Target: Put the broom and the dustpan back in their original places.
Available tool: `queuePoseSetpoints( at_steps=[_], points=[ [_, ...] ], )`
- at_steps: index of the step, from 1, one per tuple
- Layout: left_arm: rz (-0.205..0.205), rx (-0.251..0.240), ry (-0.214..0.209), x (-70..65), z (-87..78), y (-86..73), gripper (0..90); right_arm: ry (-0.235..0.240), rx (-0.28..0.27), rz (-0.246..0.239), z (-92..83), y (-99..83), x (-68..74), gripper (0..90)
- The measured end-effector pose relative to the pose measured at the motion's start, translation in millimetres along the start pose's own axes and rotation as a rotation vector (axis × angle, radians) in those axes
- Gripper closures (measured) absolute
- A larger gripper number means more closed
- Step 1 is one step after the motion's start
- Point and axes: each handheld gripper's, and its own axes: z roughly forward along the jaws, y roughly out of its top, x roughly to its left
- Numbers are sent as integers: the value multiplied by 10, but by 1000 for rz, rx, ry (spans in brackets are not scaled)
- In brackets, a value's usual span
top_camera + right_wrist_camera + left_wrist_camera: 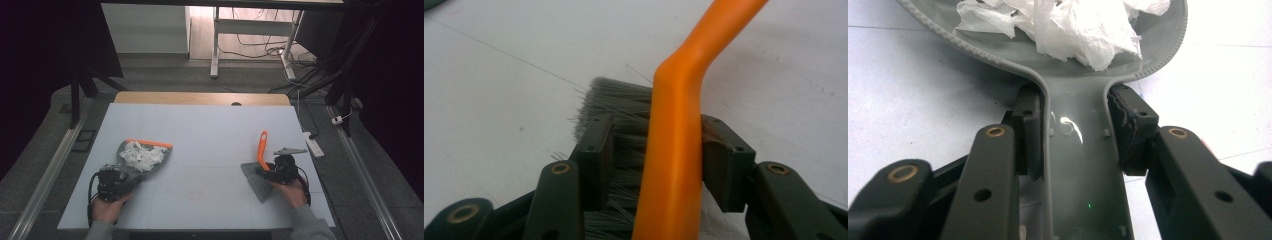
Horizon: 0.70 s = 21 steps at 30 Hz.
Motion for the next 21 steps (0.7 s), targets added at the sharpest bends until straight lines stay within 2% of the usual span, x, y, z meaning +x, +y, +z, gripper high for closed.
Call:
queuePoseSetpoints(
  at_steps=[4, 6, 10, 15, 17, 21],
  points=[
    [6, -1, 0, -3, -9, 4, 504, -40, 15, -10, 7, 2, 3, 467],
    [13, -10, -2, -15, -31, 6, 452, -70, 2, -30, 0, 1, 17, 469],
    [34, -27, 8, -36, -107, 5, 378, -67, 3, -26, -13, 1, 14, 466],
    [80, -50, 9, -46, -228, -10, 361, -69, -35, -48, -73, 14, 34, 465],
    [107, -72, -18, -54, -273, 1, 358, -63, -55, -67, -111, 25, 59, 476],
    [176, -79, -62, -84, -317, 27, 365, -21, -76, -113, -163, 38, 110, 486]
  ],
)
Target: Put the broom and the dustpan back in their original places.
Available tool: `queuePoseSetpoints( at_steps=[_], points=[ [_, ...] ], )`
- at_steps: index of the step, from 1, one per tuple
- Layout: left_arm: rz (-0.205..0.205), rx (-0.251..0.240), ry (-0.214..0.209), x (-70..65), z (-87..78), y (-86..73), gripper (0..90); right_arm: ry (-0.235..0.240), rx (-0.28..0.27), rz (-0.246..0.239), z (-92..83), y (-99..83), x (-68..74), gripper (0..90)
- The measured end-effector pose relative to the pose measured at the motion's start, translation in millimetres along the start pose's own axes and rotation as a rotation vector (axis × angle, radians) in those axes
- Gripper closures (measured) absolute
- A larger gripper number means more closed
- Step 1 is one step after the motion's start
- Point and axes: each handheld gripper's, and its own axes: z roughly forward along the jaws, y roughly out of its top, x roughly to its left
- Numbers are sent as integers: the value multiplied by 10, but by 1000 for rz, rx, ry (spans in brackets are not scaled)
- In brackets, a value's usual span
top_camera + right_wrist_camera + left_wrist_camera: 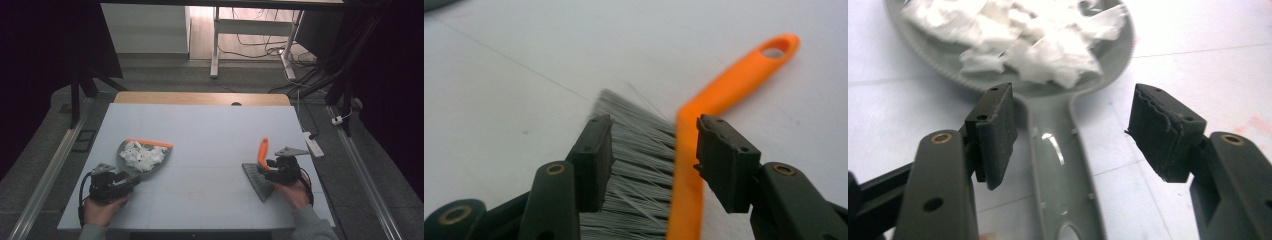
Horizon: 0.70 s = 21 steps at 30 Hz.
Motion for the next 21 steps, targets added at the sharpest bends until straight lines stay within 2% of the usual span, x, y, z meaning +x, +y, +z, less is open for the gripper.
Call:
queuePoseSetpoints(
  at_steps=[7, 12, 15, 21],
  points=[
    [101, 7, -50, -76, 4, 60, 375, 61, -11, -53, -25, -11, 84, 496],
    [172, 11, -108, -80, 28, 145, 377, 86, -18, -121, -49, -35, 167, 500],
    [192, 20, -140, -58, 52, 166, 377, 105, -34, -152, -85, -61, 198, 504],
    [224, 42, -164, -74, 114, 167, 375, 113, -46, -182, -131, -125, 218, 504]
  ],
)
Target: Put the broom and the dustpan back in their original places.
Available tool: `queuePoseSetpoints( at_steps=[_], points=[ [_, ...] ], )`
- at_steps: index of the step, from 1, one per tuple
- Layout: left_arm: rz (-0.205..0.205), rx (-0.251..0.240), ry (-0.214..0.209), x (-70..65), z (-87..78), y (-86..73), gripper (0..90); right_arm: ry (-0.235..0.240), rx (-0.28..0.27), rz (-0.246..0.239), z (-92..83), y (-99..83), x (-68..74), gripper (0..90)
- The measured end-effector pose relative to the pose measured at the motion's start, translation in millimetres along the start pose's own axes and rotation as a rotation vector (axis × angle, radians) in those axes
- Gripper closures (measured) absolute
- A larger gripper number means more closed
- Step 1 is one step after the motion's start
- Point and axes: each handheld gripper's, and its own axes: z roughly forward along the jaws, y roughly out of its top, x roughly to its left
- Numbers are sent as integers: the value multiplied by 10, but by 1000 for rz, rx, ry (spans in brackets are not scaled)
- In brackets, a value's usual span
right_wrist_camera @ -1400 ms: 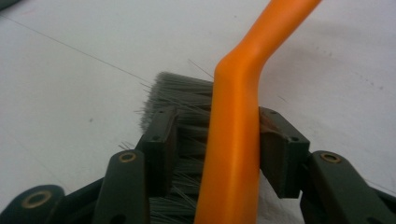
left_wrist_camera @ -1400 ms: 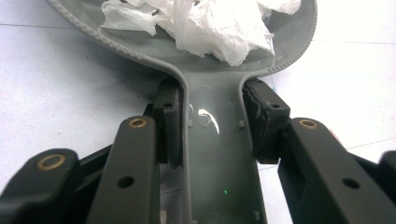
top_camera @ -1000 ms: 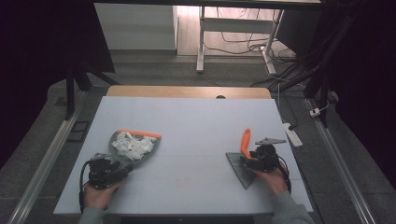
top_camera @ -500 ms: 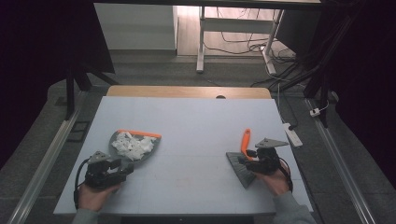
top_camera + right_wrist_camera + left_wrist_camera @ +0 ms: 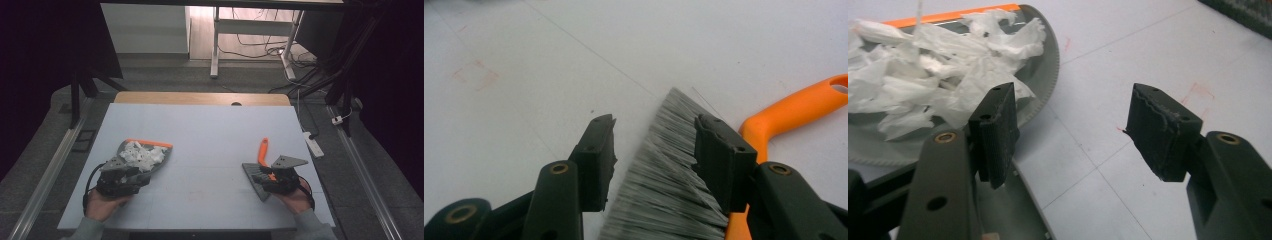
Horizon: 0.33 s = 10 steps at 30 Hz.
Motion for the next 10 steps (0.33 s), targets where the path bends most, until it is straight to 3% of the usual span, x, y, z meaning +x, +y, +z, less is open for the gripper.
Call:
queuePoseSetpoints(
  at_steps=[10],
  points=[
    [-2, -3, -7, -16, -2, -8, 369, 4, -11, -16, -27, -14, -7, 503]
  ],
)
